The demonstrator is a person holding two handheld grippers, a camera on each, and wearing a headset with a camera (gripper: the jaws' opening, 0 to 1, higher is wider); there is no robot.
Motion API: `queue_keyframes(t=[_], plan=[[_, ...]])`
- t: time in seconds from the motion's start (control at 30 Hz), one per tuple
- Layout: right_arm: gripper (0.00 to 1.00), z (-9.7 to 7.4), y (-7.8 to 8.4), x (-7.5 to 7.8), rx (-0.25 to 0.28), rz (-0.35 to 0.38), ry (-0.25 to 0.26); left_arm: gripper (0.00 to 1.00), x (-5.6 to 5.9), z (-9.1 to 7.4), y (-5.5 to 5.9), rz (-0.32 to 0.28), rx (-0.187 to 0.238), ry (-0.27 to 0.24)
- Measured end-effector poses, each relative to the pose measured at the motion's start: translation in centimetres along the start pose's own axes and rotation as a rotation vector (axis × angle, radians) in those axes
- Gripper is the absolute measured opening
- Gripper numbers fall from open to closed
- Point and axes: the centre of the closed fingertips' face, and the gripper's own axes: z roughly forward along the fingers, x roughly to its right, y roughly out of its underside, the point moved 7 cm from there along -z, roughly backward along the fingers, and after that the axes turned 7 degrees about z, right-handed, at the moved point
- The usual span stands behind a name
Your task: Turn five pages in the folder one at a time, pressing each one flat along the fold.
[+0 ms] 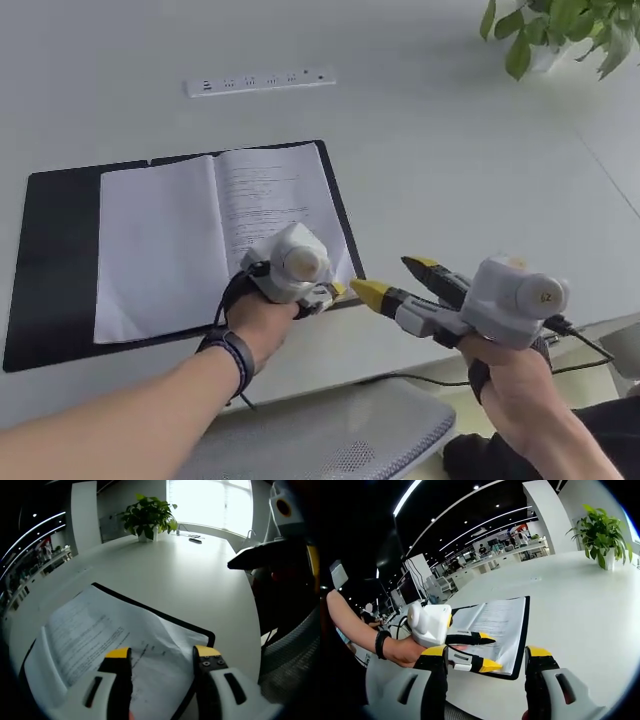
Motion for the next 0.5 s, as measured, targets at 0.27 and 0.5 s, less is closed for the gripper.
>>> queue_keyframes(t=[0.27,0.5], plan=[[0.6,0.4,-0.69,-0.16,0.007,-0.01,-0.007,0.47,-0.06,0.04,-0.1,-0.001,0.002,0.0],[0.6,0.5,-0.82,0.15,-0.009,-0.026,-0.011,0.47,-0.05,0.14,-0.18,-0.005,0.011,-0.001]])
